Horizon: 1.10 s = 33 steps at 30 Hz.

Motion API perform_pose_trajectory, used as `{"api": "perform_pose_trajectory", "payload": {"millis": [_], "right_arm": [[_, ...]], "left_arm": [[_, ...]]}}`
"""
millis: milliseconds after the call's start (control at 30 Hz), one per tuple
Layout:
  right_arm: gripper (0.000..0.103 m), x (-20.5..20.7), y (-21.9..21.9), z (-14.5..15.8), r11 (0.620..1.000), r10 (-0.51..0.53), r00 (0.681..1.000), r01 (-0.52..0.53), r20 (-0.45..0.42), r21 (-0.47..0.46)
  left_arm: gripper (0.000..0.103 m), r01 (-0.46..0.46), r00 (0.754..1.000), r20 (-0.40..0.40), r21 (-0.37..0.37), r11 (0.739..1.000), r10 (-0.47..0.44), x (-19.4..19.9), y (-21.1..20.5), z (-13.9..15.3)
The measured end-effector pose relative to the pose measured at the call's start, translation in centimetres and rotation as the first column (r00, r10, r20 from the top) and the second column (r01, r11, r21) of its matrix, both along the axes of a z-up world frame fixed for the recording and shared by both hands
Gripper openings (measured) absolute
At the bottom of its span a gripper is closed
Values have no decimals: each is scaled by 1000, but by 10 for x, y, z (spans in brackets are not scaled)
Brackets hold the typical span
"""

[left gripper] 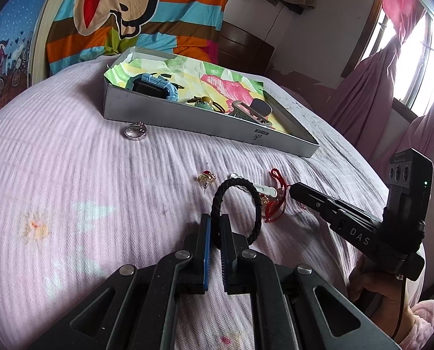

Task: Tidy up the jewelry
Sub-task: 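Carry the hair tie with the left tool while the right carries the red string to the tray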

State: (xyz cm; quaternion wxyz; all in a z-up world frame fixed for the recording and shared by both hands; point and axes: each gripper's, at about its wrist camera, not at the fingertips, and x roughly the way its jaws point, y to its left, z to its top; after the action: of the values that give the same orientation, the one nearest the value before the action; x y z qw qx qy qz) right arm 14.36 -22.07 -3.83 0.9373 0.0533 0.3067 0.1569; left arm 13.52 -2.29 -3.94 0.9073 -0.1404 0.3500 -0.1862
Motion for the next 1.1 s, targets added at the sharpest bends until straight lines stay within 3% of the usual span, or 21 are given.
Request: {"api": "perform_pose_trajectory", "payload": {"millis": [400, 633, 933, 1100], "right_arm": [[1, -10, -6, 23, 999, -34, 994, 30, 108, 36], [1, -15, -9, 40, 997, -43, 984, 30, 172, 73], [1, 8, -10, 73, 995, -39, 962, 11, 270, 103], [1, 34, -6, 82, 997, -31, 953, 8, 300, 77]], "left_arm": [[6, -9, 1000, 30, 1, 1000, 9, 0, -3, 16], [5, -60, 991, 120, 24, 998, 57, 1, -13, 45], [5, -144, 976, 169, 27, 989, 138, 42, -15, 80], [5, -174, 970, 182, 52, 983, 162, 67, -19, 83]]}}
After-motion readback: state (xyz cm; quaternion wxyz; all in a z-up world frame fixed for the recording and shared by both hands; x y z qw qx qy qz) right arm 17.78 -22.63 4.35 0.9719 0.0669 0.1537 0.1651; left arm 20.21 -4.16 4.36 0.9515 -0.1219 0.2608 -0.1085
